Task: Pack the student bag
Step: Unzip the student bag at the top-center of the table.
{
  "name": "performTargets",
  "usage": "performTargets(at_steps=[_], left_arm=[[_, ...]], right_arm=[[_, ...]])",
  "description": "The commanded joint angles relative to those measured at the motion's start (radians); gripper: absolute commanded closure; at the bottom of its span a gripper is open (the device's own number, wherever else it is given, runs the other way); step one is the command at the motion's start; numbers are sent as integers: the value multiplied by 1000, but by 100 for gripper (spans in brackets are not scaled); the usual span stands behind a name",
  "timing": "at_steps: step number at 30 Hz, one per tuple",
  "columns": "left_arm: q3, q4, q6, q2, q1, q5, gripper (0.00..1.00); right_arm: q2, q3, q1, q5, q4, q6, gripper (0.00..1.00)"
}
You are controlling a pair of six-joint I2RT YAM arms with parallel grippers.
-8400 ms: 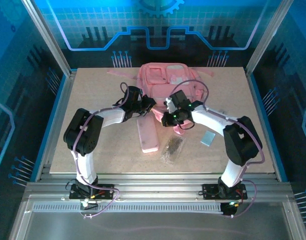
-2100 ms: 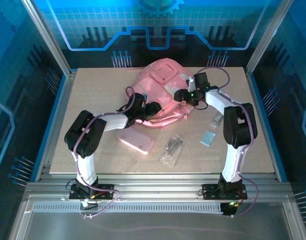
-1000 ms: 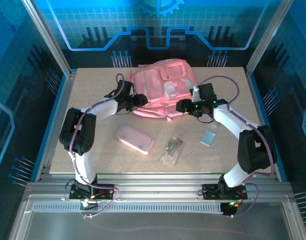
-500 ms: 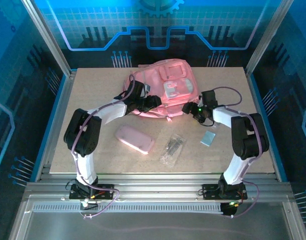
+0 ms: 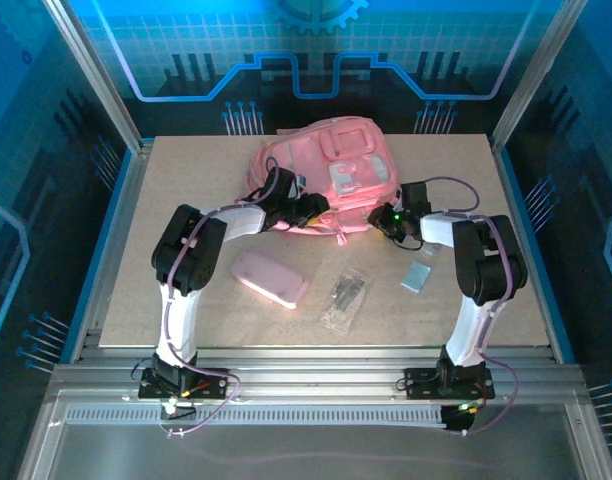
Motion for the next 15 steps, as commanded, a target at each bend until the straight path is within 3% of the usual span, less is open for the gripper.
performTargets(at_steps=[1, 9, 15], left_arm=[[44, 165, -23, 34, 6, 47, 53], [79, 114, 76, 44, -6, 41, 55], [152, -173, 339, -5, -31, -118, 55]], right_arm=[[19, 7, -8, 6, -8, -11, 76], [16, 18, -6, 3, -21, -20, 80], [5, 18, -7, 2, -30, -27, 82]])
